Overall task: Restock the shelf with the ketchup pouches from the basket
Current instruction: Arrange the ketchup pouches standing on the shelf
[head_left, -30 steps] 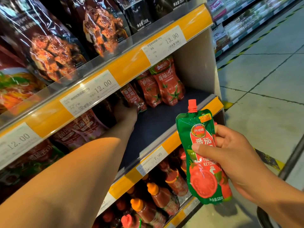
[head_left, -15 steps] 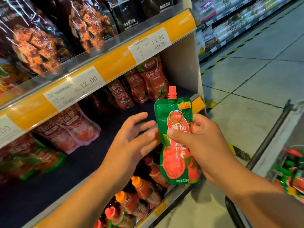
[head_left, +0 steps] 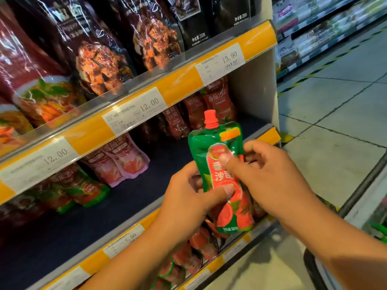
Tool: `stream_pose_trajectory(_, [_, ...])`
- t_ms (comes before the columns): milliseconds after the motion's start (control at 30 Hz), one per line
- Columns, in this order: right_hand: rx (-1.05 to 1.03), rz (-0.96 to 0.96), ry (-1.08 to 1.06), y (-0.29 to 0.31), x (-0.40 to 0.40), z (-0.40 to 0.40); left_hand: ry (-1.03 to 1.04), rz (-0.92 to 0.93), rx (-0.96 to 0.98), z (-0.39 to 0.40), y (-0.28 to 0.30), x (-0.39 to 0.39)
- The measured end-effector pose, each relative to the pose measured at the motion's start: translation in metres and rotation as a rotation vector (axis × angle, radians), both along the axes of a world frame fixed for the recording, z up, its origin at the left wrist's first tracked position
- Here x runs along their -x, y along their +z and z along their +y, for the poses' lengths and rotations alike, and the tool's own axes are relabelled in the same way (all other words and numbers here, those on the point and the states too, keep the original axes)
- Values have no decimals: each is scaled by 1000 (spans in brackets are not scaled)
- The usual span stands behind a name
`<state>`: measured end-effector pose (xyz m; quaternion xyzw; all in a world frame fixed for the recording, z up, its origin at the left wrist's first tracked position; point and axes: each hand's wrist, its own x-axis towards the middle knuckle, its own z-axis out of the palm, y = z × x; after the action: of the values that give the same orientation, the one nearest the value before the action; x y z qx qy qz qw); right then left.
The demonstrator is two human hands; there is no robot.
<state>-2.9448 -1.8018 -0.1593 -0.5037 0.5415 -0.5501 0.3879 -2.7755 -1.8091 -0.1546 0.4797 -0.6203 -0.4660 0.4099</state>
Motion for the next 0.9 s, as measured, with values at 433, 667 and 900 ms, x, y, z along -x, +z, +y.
stream_pose_trajectory(433, [145,926,145,-31,18,-34,573,84,-88,-65,24,-80])
stream_pose_trajectory(667, [11,1112,197,-60,-14,-53,725,-214,-7,-108,25,-70])
stream_pose_trajectory(900, [15,1127,178,-65,-19,-53,742,-74,-15,-153,1,-68])
